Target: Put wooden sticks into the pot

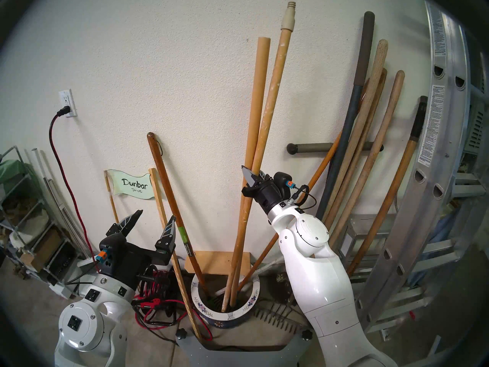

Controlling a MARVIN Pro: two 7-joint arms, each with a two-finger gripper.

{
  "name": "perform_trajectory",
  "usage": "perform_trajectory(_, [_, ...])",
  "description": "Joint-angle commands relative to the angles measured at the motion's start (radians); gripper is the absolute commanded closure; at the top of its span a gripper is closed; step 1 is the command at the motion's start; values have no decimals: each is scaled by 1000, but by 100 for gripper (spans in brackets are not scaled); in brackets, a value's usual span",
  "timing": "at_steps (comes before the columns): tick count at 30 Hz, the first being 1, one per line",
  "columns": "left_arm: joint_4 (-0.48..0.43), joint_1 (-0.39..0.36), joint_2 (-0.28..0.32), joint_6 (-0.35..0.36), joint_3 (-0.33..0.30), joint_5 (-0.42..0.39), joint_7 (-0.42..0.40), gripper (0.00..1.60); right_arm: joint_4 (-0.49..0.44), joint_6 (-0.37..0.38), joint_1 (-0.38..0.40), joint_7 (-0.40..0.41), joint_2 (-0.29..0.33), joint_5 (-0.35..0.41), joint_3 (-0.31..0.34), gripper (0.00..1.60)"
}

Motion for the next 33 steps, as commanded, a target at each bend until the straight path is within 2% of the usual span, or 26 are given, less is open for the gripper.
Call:
perform_trajectory(1, [-2, 3, -1, -3, 0, -3, -2, 0, 12, -15, 31, -7, -12, -7, -2, 160])
perform_trajectory(16, [-2, 3, 0, -2, 1, -2, -1, 0, 182, -34, 88, -63, -30, -19, -14, 160])
perform_trajectory(33, [-2, 3, 1, -2, 1, -2, 1, 0, 399, -21, 214, -132, -65, -45, -16, 160])
